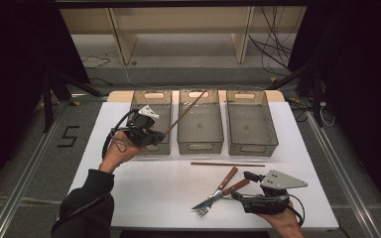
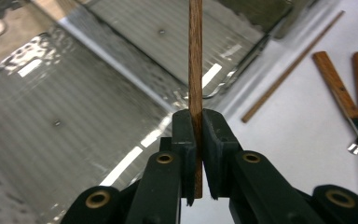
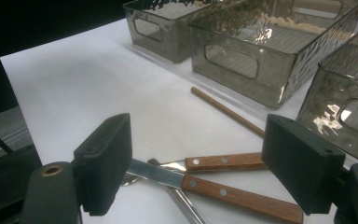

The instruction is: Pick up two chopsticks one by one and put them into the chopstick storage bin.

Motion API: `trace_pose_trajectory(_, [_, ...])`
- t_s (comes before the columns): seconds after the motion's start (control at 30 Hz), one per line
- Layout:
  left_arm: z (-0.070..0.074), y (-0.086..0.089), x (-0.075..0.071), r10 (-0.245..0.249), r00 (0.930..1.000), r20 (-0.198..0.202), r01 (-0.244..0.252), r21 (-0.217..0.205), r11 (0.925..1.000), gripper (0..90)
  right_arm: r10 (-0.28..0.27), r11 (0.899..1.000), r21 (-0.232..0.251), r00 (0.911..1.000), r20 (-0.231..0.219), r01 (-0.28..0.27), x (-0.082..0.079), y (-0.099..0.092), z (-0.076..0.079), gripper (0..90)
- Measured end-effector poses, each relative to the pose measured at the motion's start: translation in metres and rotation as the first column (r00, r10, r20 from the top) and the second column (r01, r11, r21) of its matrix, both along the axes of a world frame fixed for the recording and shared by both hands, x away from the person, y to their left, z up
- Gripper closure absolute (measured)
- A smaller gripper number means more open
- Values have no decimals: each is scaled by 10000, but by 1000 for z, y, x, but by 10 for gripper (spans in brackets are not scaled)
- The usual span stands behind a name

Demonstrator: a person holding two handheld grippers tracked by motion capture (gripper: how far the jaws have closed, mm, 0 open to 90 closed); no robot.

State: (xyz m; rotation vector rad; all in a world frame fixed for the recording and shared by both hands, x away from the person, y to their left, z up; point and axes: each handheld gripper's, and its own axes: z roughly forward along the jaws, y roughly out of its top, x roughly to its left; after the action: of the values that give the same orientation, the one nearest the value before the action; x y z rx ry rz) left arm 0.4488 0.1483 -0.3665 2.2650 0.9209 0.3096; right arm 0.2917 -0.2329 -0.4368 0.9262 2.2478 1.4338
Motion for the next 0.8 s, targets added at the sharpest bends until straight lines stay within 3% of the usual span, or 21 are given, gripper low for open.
trace_pose_trajectory(0.3, [-2,26,12,874,9962,-1,-874,-64,9962,835,-11,10000,26,10000,-2,11,0,0,0,250])
trace_pose_trajectory(0.8, [-15,52,27,2027,9791,-180,-2031,-239,9789,835,-13,10000,29,10000,-10,13,0,0,0,251])
